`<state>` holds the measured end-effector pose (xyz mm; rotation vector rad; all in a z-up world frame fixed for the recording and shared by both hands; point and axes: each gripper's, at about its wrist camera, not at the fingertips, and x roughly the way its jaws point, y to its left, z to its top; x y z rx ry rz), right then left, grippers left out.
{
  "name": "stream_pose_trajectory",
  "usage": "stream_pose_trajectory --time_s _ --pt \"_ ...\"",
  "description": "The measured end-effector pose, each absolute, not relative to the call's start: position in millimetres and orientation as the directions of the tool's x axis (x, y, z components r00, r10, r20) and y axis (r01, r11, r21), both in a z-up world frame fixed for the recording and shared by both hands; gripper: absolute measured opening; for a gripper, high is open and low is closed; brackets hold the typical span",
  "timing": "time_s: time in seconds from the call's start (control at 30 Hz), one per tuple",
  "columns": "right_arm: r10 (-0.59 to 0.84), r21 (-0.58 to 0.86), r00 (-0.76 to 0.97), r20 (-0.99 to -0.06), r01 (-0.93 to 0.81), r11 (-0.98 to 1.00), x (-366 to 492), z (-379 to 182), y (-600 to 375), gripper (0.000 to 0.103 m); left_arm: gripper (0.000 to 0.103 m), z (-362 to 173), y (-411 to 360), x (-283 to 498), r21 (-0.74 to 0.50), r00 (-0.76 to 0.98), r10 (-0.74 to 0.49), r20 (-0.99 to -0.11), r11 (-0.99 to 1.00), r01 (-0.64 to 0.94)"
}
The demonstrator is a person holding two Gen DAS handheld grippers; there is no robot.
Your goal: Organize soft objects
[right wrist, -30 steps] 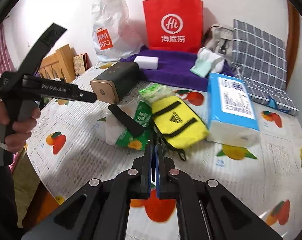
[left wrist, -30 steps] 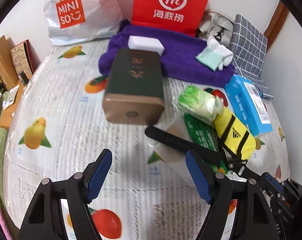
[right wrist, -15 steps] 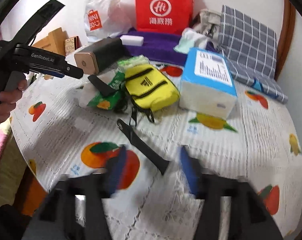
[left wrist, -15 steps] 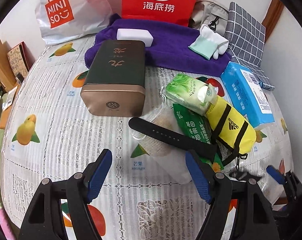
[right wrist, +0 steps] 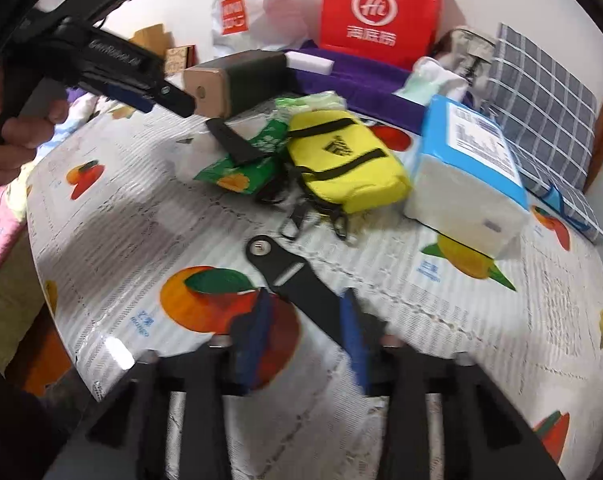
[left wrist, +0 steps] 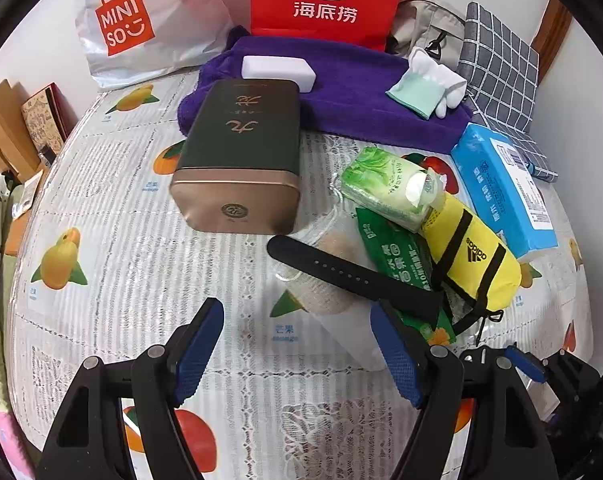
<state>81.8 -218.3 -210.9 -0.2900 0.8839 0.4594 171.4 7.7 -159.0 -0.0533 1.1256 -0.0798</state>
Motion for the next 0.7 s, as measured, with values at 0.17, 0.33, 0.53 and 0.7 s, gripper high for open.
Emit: stream_pose_trajectory --time_s 0.17,0.33,0.53,0.7 --pt "0.277 -0.121 0.543 -0.793 -0.586 0.801 85 -213 -213 0.039 0.074 -160 -4 169 -0.069 0.423 -0.088 -0.902 0.996 0.06" --pt "0.352 -0.055 0.459 -0.816 -0.667 0.743 105 -212 -220 0.048 0.074 -154 -10 163 -0.063 0.434 -0.089 -0.896 0.995 0.074" --pt "0.35 0.011 0.42 -0.838 -0.627 0.779 101 -206 -229 0.018 0.074 -150 -6 160 -0.069 0.445 -0.088 -0.891 0.996 0.058" --pt "0.35 0.016 0.41 -0.842 -0.63 0.776 87 -205 -231 0.019 0.074 -154 0 163 -0.121 0.439 -0.12 -0.891 0.992 0.024"
